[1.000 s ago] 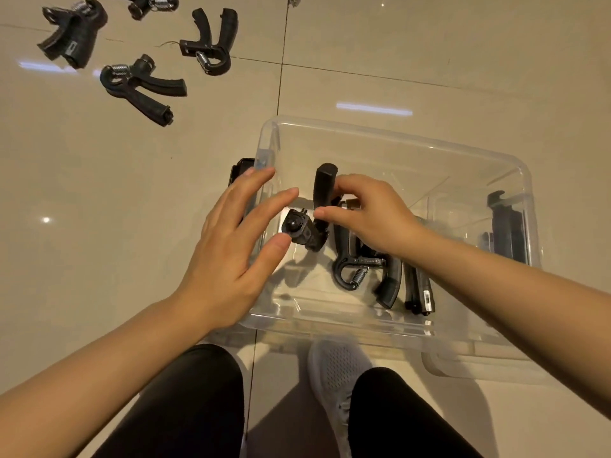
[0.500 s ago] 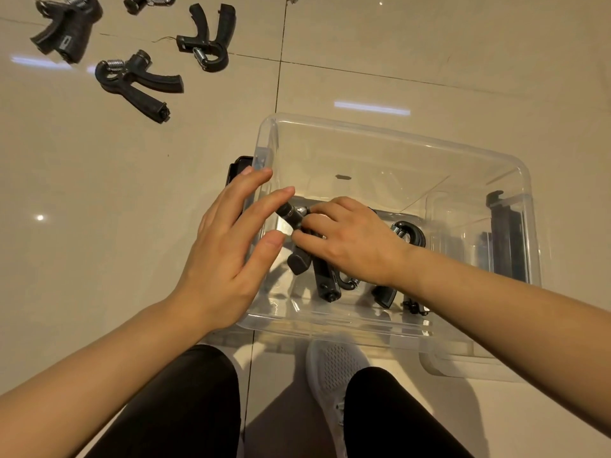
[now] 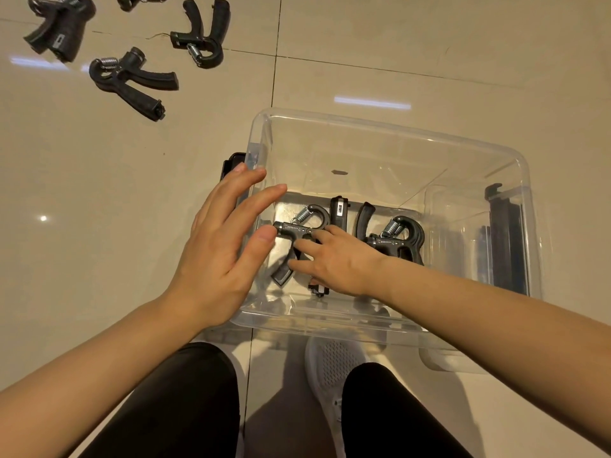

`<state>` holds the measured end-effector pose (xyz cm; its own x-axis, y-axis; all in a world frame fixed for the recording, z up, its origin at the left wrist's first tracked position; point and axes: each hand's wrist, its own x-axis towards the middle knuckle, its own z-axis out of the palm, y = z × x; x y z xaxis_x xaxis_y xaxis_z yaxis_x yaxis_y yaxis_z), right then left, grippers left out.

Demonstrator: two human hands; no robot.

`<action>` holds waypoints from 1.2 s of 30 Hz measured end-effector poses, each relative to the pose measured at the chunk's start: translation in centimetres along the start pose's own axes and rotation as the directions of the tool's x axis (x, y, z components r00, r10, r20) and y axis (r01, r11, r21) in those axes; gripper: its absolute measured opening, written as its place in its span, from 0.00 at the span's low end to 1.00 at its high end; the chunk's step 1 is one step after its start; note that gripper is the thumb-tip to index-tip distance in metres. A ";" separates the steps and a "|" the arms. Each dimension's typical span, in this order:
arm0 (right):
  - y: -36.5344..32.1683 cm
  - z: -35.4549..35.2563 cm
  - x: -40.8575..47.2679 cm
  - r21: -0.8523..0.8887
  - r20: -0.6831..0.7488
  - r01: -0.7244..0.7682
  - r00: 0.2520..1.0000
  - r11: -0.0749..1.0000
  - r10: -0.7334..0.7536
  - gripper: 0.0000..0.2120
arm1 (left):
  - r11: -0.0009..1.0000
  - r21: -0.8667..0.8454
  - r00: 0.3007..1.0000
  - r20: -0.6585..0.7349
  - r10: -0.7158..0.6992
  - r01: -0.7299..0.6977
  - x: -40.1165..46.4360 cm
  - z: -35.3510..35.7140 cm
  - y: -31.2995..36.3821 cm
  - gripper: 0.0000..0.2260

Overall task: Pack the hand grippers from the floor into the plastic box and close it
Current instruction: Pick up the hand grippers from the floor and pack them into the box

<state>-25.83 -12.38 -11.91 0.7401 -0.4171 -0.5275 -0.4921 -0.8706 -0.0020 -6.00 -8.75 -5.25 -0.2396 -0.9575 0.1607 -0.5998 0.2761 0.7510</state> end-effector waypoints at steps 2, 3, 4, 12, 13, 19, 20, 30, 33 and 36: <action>0.0 -0.2 -0.1 0.014 0.031 -0.005 1.000 1.000 0.004 0.24 | 1.000 -0.006 1.000 0.002 -0.006 0.006 0.0 -0.1 0.1 0.20; 0.1 -0.4 -0.2 0.037 0.052 0.001 0.999 0.999 -0.003 0.24 | 1.000 -0.004 1.000 0.008 -0.011 0.011 0.0 -0.1 0.1 0.20; 0.4 -0.8 -0.4 0.084 0.062 0.005 0.998 0.996 -0.011 0.24 | 1.000 0.010 1.000 0.017 -0.015 0.015 0.0 -0.1 0.2 0.19; 5.4 -1.4 -8.6 0.361 0.055 -0.515 0.844 0.777 0.534 0.21 | 0.943 0.273 0.981 0.070 0.180 -0.192 0.3 -0.1 3.0 0.16; 5.4 -0.9 -9.3 0.314 0.144 -0.556 0.829 0.770 0.540 0.23 | 0.937 0.283 0.977 0.110 0.181 -0.205 0.3 0.3 3.3 0.16; 4.7 1.6 -9.0 0.360 0.257 -0.620 0.784 0.697 0.565 0.29 | 0.914 0.348 0.969 0.199 0.144 -0.207 0.0 1.0 3.5 0.17; 4.6 1.9 -8.7 0.366 0.228 -0.627 0.777 0.688 0.587 0.28 | 0.917 0.344 0.972 0.187 0.145 -0.203 0.0 0.9 3.6 0.17; 5.1 2.8 -7.0 0.514 0.160 -0.635 0.731 0.577 0.663 0.20 | 0.924 0.331 0.974 0.177 0.138 -0.191 -0.1 0.9 3.7 0.16; 5.4 2.2 -7.4 0.514 0.079 -0.671 0.657 0.534 0.750 0.19 | 0.930 0.322 0.978 0.162 0.132 -0.179 -0.2 0.9 3.7 0.15; 5.3 1.8 -7.5 0.365 0.105 -0.708 0.676 0.605 0.729 0.18 | 0.932 0.319 0.980 0.151 0.130 -0.173 -0.2 0.9 3.6 0.15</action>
<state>-34.85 -13.33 -9.51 0.0938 -0.8893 -0.4475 -0.9887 -0.1359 0.0627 -8.78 -7.49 -3.13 -0.4278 -0.8898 0.1586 -0.7613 0.4494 0.4675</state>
